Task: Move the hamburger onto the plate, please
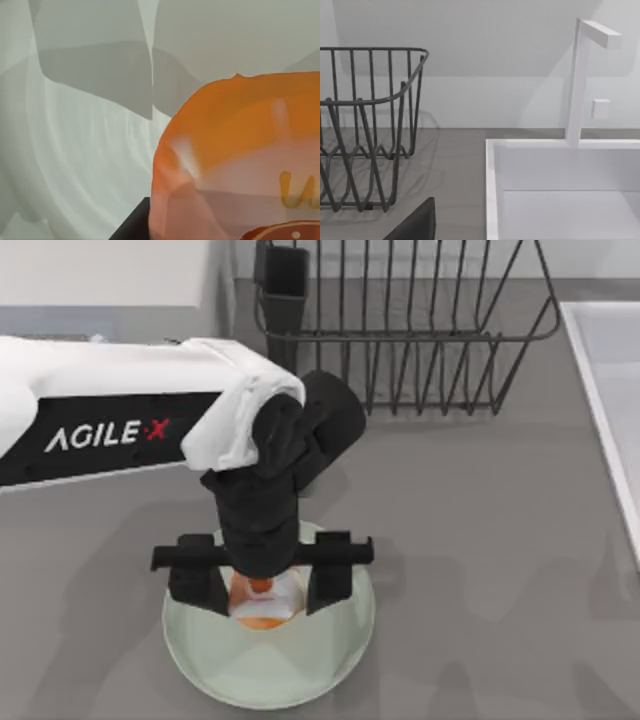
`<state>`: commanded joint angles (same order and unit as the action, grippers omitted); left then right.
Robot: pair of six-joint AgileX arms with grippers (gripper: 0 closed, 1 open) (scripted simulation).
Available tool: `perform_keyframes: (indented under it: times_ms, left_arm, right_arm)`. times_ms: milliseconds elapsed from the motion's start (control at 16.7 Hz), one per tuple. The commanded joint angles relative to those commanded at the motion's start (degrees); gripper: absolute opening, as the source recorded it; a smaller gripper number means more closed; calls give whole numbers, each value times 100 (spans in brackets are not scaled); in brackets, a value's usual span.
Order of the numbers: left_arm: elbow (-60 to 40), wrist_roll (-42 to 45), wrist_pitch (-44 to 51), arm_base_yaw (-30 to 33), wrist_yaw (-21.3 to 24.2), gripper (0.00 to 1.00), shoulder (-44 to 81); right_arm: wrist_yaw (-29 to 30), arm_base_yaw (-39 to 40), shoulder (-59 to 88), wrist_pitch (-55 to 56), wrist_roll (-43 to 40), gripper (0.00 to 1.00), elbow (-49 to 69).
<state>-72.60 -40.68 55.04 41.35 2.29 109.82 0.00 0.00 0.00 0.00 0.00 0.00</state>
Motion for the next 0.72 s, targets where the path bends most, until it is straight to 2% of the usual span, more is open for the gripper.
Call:
perform_keyframes:
  times_ms: [720]
  left_arm:
    - [0, 0, 0, 0, 0, 90, 0]
  right_arm:
    - [0, 0, 0, 0, 0, 100, 0]
